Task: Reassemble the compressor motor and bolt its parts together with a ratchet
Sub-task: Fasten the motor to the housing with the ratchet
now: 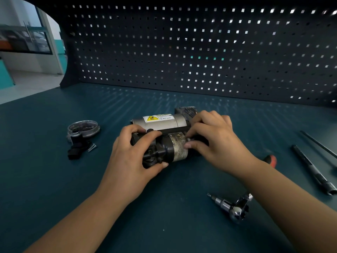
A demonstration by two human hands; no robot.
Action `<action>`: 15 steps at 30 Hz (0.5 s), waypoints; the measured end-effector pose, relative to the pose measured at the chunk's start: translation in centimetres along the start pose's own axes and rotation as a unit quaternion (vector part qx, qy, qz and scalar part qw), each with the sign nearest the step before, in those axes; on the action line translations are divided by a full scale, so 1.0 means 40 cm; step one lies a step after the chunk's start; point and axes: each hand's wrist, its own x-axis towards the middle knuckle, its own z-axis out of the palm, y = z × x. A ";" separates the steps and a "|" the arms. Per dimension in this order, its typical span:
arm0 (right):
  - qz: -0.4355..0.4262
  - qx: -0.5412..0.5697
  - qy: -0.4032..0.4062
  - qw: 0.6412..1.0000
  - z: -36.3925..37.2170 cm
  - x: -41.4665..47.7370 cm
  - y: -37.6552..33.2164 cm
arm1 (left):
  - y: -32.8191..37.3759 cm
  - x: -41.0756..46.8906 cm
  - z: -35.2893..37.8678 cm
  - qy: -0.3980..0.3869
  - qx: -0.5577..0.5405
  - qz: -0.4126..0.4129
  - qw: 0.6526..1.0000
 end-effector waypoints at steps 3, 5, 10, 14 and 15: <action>-0.005 -0.014 -0.007 1.000 -0.006 -0.001 0.003 | 0.000 0.000 -0.001 -0.003 0.001 -0.001 1.000; -0.001 -0.007 -0.022 1.000 -0.013 0.002 0.005 | 0.000 -0.001 -0.001 -0.004 0.002 -0.001 1.000; -0.015 0.018 -0.054 0.998 -0.031 0.013 0.013 | 0.002 0.000 0.002 0.000 0.001 -0.005 1.000; -0.047 0.042 -0.092 0.994 -0.039 0.021 0.014 | 0.000 -0.001 0.007 0.005 0.010 -0.005 1.000; -0.061 0.034 -0.089 0.994 -0.037 0.022 0.015 | -0.002 -0.001 0.007 0.006 0.013 -0.004 1.000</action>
